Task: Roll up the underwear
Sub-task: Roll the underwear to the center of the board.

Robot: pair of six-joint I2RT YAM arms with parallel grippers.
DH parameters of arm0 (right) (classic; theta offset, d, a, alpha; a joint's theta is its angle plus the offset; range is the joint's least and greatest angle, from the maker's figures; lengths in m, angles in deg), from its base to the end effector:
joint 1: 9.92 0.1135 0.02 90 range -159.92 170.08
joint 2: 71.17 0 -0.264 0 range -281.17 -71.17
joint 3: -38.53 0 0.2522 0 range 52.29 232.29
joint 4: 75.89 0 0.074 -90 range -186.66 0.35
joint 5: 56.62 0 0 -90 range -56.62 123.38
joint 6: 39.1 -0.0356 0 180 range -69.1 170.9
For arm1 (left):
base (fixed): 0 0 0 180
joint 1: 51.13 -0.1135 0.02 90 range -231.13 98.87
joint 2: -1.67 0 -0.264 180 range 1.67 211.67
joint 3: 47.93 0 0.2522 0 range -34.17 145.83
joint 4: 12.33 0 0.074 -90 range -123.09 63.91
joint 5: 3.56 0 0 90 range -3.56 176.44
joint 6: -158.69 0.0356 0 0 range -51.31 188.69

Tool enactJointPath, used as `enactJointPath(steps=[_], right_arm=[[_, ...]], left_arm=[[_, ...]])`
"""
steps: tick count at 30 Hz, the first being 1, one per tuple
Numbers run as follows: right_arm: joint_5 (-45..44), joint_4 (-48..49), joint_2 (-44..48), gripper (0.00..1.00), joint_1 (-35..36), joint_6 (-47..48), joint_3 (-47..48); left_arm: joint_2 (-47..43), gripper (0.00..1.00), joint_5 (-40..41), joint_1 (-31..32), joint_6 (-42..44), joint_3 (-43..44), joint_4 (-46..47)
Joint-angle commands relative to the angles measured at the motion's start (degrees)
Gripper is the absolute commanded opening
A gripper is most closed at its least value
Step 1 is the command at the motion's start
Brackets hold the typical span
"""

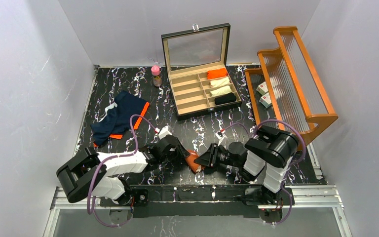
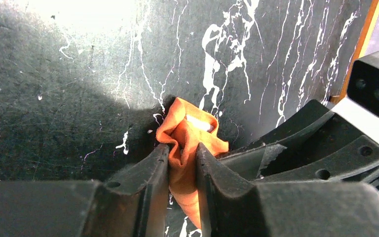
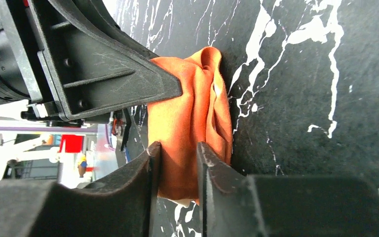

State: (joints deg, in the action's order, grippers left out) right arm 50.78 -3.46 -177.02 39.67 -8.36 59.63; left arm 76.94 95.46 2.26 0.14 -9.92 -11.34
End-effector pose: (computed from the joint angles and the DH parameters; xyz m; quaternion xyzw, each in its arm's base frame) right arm 0.1349 0.1749 0.0933 -0.0296 0.7752 0.5728 0.2648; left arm 0.1486 -0.1906 0.1516 -0.1525 0.8769 -0.3599 0.2799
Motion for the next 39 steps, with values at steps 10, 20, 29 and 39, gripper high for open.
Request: enactJointPath(steps=[10,20,29,39], right_arm=[[-6.82,-59.71,27.61,0.59,2.84,33.67,15.06],[-21.88,-66.33,32.68,0.6,15.78,47.2,21.78],[-24.07,-65.64,25.61,0.6,21.19,47.58,26.63],[-27.05,-61.56,21.51,0.22,22.28,40.36,20.32]], left_arm=[[-3.46,0.13,6.96,0.32,3.13,3.36,-14.78],[-6.44,0.13,10.11,0.32,1.51,5.54,-23.32],[-5.92,0.12,9.97,0.32,0.86,5.8,-23.68],[-9.71,0.21,10.82,0.32,-0.17,4.45,-24.74]])
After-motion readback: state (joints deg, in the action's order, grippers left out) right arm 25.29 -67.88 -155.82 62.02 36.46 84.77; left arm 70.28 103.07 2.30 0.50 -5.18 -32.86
